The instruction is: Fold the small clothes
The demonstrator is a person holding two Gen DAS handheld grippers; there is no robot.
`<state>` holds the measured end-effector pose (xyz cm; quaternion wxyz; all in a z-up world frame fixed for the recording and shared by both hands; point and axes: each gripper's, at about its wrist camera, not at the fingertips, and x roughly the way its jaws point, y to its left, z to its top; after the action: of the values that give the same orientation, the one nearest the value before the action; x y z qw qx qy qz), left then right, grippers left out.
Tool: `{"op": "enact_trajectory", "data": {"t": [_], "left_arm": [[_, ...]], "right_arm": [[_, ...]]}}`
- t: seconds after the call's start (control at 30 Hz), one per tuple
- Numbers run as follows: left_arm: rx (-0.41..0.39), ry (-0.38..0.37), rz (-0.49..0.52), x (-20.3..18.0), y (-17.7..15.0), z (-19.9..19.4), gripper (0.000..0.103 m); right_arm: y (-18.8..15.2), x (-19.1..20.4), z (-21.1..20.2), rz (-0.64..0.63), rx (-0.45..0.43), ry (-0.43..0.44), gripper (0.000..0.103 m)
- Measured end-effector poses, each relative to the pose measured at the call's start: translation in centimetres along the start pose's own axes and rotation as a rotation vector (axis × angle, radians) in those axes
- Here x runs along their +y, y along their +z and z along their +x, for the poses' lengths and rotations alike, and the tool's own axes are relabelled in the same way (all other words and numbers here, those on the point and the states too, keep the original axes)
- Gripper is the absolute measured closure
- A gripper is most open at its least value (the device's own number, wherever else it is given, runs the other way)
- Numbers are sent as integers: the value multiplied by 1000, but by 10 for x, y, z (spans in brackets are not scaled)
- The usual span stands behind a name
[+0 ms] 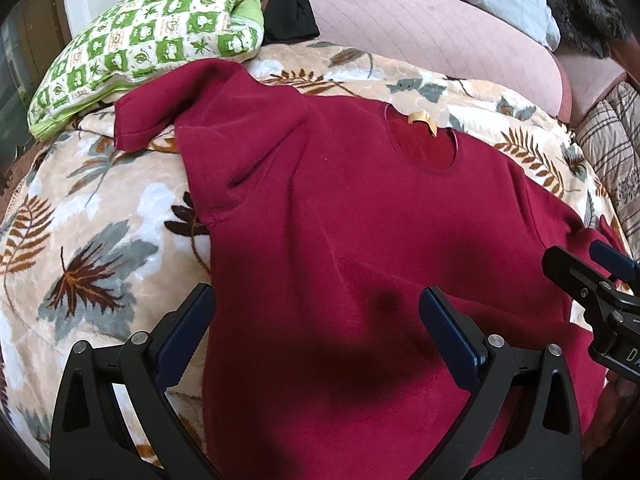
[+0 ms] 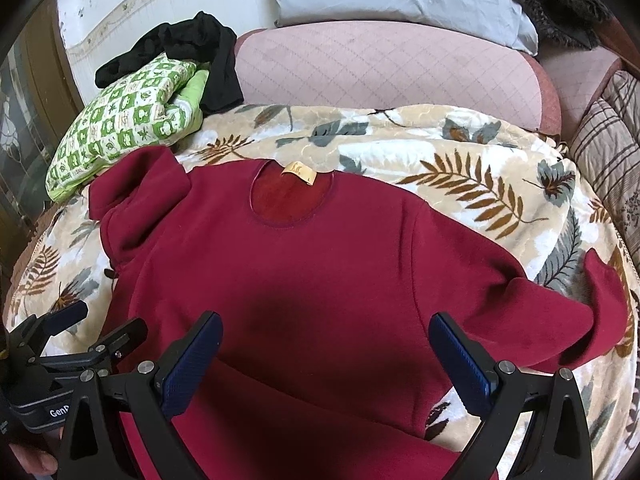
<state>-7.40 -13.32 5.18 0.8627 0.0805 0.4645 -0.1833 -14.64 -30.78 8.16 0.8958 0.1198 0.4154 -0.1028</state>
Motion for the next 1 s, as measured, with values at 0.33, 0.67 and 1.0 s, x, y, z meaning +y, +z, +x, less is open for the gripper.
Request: {"op": "enact_trajectory", "data": {"t": [0.33,0.67,1.0], "left_arm": [[-13,16,1,1,4,-1,1],[-21,21,-9,6,9,-3,1],[-18,19,-41,16,18,4,1]], "right_arm": [[2,0,0,-7,3,-3,1],[5,-1,-1,-1,-3,-1,1],[6,5,13,-3,11,5,1]]}}
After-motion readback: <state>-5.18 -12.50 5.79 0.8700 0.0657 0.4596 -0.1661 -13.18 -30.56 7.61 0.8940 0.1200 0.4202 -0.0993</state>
